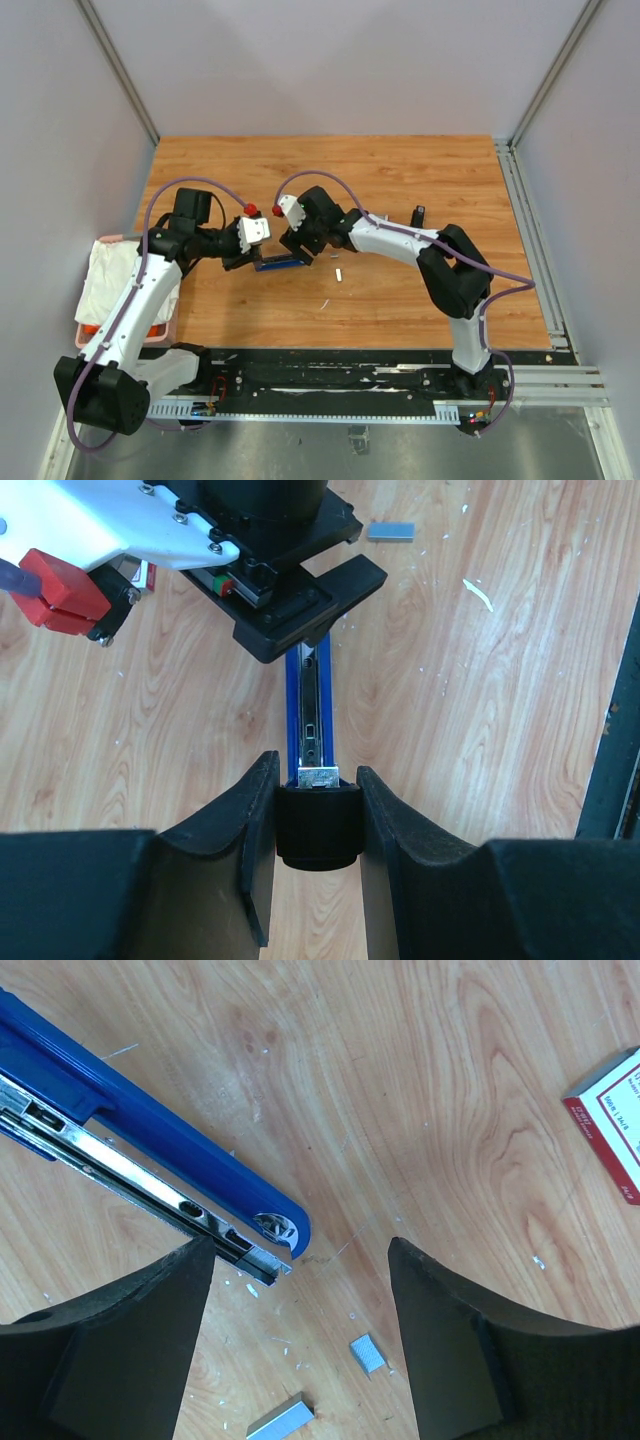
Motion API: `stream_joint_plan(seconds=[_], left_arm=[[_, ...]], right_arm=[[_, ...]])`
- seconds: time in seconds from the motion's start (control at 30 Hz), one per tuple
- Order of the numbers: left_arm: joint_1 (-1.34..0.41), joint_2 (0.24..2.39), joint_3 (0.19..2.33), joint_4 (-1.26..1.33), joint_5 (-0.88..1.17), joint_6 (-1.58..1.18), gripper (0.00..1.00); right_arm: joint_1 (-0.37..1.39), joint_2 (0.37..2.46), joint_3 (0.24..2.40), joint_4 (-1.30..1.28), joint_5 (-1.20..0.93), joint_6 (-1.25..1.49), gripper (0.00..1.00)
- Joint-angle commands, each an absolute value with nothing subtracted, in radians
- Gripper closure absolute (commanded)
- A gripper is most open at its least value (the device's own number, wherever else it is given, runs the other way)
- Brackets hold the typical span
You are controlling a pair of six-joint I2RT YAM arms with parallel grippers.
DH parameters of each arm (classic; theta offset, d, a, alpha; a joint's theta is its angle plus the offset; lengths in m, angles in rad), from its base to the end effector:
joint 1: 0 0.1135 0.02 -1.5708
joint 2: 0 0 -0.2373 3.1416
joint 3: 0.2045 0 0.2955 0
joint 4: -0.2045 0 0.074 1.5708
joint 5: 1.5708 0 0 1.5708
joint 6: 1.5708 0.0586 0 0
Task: Unload the staples from the stapler
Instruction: Unload the staple at the center of the board.
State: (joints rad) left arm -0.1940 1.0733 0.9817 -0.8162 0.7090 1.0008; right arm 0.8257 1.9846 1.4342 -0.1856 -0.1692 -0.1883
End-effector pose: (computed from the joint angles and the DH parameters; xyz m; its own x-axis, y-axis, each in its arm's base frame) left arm 0.2608 -0.0901 0.2619 0.0369 0.6440 -0.7642 0.9422 0.2323 0.2413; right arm 0.3257 0.3676 0.1421 -0.2957 -0.5927 -0.7492 -0.8800 0.4741 -0.0277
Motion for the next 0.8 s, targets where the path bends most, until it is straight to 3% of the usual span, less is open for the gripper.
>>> stream_joint_plan(seconds=[0.0, 0.77], left_arm=[[-0.201, 1.039, 1.019, -0.766, 0.75, 1.003, 1.0], [-0.201, 1.037, 1.176, -0.401, 0.559, 0.191, 1.0]], right_arm=[[0.835, 2.027, 1.448, -0.213, -0.082, -0.227, 0.28], [0.839, 1.86, 1.359, -0.143, -0.272, -0.41, 0.27]])
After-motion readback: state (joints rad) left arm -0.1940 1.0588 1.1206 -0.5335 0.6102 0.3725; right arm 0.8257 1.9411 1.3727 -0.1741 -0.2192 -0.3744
